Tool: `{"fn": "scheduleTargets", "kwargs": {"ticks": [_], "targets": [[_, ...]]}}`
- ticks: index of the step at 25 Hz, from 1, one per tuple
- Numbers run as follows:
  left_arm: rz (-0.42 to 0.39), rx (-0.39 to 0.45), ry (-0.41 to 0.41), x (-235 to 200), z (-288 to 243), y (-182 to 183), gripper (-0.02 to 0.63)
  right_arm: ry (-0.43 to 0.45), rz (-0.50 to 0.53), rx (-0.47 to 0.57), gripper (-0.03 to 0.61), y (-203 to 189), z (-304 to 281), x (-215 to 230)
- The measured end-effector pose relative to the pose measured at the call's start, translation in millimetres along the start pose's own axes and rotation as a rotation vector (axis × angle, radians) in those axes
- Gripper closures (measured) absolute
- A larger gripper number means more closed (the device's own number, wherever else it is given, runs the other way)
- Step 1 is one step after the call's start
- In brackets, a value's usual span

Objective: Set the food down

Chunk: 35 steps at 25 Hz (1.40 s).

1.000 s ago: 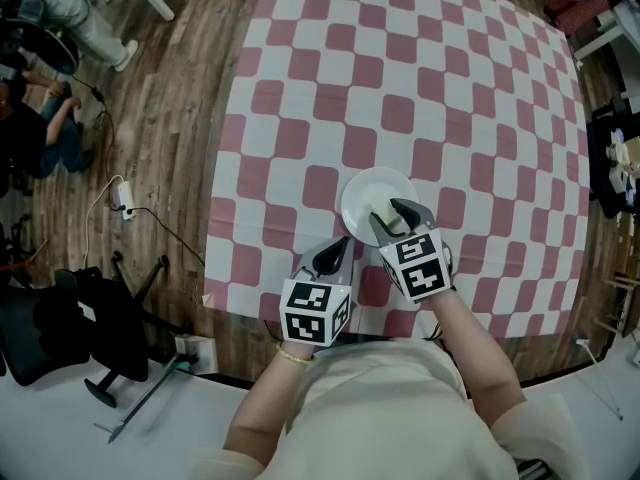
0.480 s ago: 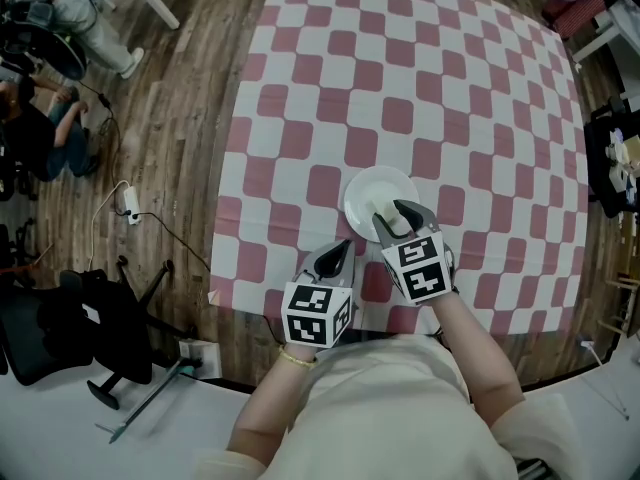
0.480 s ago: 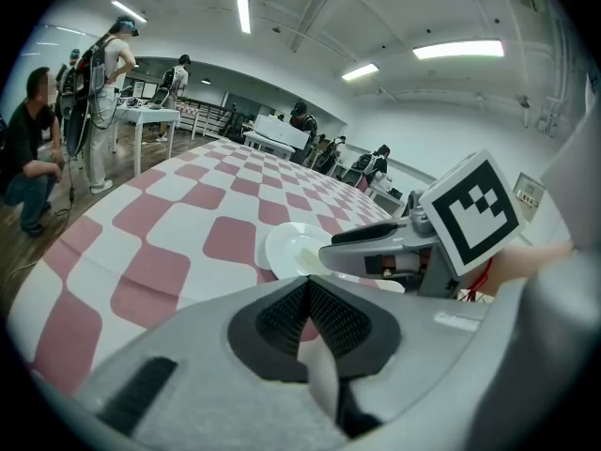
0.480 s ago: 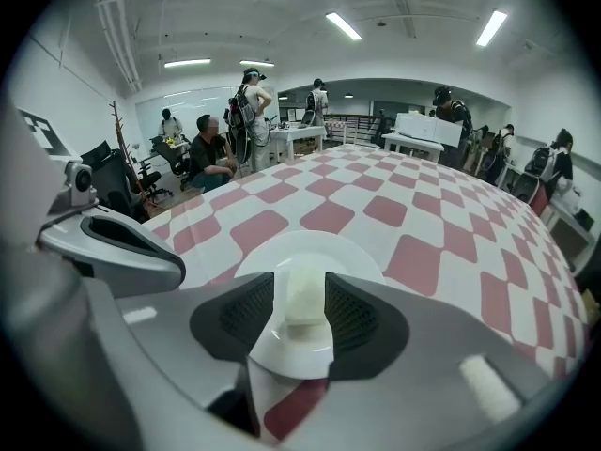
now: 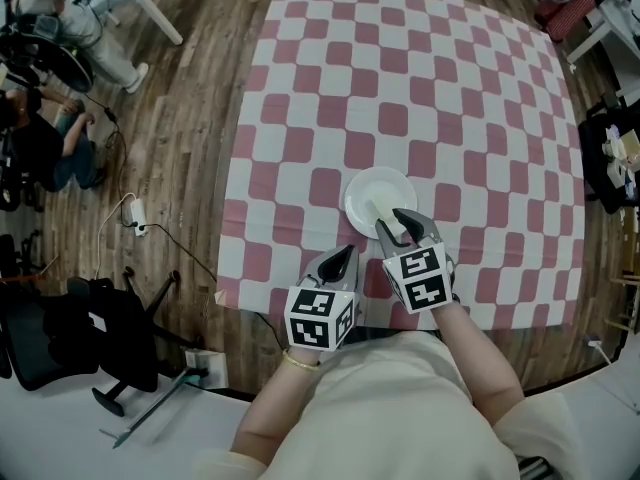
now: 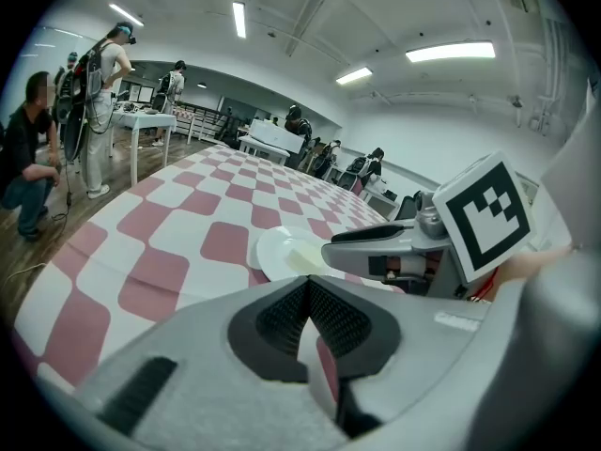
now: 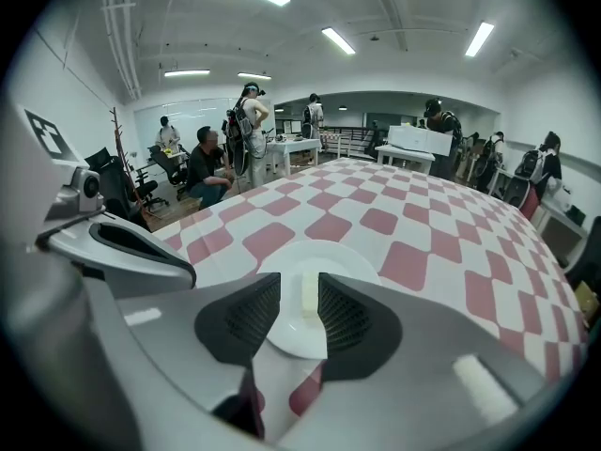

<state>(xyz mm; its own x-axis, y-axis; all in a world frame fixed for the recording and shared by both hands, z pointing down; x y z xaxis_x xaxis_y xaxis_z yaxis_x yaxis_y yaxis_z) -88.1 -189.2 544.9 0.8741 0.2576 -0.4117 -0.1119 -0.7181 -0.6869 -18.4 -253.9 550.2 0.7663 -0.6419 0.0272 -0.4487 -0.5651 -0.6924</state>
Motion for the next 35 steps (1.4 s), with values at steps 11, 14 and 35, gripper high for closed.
{"fn": "scheduleTargets", "kwargs": {"ticks": [11, 14, 35], "targets": [[-0.032, 0.018, -0.003, 13.9, 21.5, -4.5, 0.614, -0.049, -0.049, 0.085, 0.524, -3.6, 36.1, -6.3], [-0.039, 0.024, -0.004, 17.1, 27.5, -4.6, 0.614, -0.059, -0.056, 0.100, 0.551, -3.4, 45.0, -8.7], [-0.106, 0.088, -0.026, 41.9, 75.0, -9.7, 0.614, -0.062, -0.078, 0.207, 0.572, -2.6, 105.4, -46.7]]}}
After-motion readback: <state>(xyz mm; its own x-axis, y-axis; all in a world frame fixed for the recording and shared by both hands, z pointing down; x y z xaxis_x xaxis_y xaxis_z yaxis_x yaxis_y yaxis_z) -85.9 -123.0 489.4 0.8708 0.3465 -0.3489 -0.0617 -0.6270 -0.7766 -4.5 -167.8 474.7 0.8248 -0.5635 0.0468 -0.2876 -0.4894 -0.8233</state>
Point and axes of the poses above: the fingertips, and each gripper's own axes: z backward along the fingers, x to its right, y out of its top, the point moved 2 cm from there along z, backward along the fingers, and after that the axes turned 2 degrees about -x, right-handed, at the moved point
